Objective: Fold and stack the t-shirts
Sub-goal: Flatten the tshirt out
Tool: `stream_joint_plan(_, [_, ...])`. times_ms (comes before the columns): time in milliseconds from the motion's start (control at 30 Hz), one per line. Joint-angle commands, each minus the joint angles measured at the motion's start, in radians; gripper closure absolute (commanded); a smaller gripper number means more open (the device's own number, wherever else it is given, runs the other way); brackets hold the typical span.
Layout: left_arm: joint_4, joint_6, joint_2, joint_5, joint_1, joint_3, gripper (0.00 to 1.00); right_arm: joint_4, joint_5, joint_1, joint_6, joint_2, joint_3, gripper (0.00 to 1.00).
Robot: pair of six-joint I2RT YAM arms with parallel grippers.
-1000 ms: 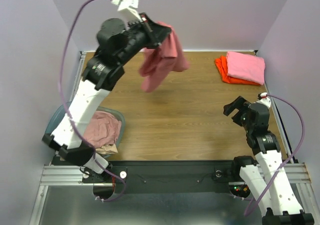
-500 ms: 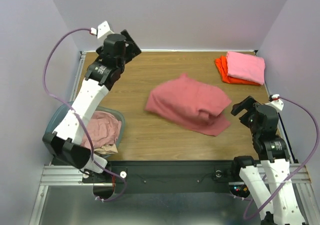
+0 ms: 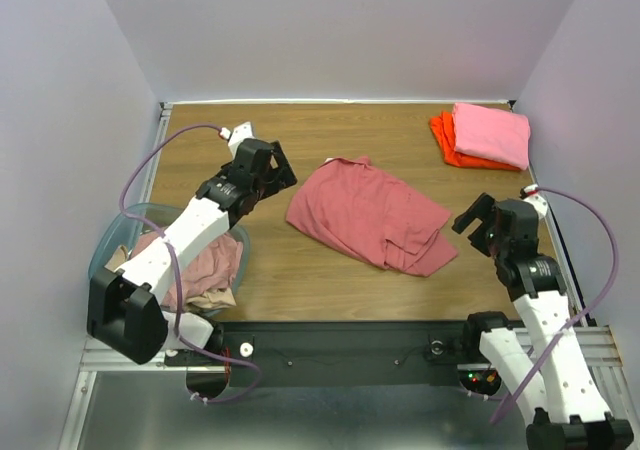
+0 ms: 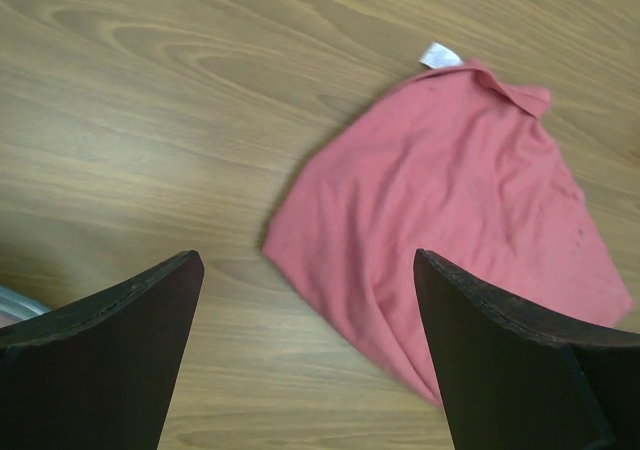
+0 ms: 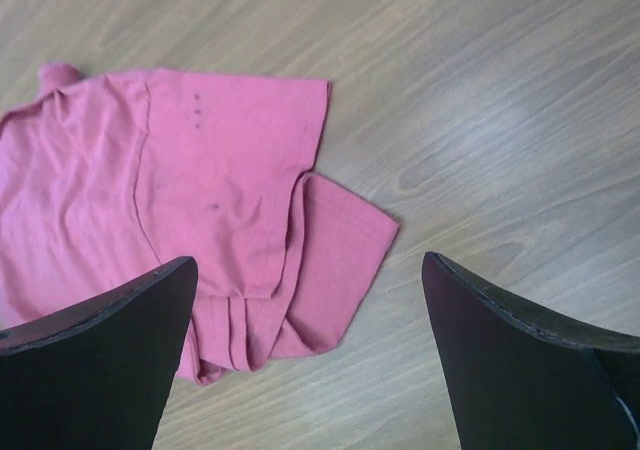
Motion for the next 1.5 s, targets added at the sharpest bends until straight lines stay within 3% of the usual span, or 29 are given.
stream_joint_plan(0, [0.19,0.093,0.023,0.061,-0.009,0.031,0.01,0.137,-0.059,0.004,0.021,0.091,-0.04,0.0])
stream_joint_plan(133, [0.26,0.338,0.215,0.305,-0.01,0.246,0.01,0.206,-0.038,0.004,0.054,0.239,-0.044,0.0])
stream_joint_plan(233, [0.224,0.502,0.423,0.396,-0.019,0.452,0.02,0.254,0.003,0.002,0.069,0.327,-0.031,0.01])
stream_joint_plan(367, [0.136,0.723,0.731,0.362,-0.086,0.74,0.02,0.316,0.014,0.001,0.078,0.471,0.008,0.03])
stream_joint_plan(533, [-0.017,0.814,1.02,0.364,-0.116,1.148,0.03,0.349,0.026,-0.006,0.084,0.58,0.06,0.04])
stream_joint_plan(633, [-0.017,0.837,1.092,0.384,-0.116,1.239,0.03,0.369,0.01,-0.009,0.084,0.641,0.069,0.04])
stream_joint_plan(867, [0.067,0.808,1.201,0.477,-0.117,1.249,0.07,0.401,0.033,-0.012,0.083,0.735,0.1,0.04])
stream_joint_plan(1000, [0.069,0.789,1.235,0.473,-0.117,1.263,0.27,0.422,0.036,-0.012,0.081,0.769,0.109,0.06])
stream_joint_plan(1100, [0.072,0.776,1.246,0.447,-0.116,1.258,0.57,0.442,0.016,-0.012,0.077,0.807,0.12,0.1])
stream_joint_plan(1167, [0.075,0.774,1.249,0.46,-0.116,1.25,0.72,0.458,0.01,-0.01,0.071,0.829,0.124,0.12])
stream_joint_plan(1233, [0.073,0.769,1.247,0.471,-0.116,1.243,1.0,0.462,0.01,-0.01,0.066,0.869,0.133,0.15])
stream_joint_plan(1467, [0.107,0.762,1.151,0.497,-0.116,1.163,1.0,0.541,-0.067,-0.012,0.028,0.991,0.192,0.28])
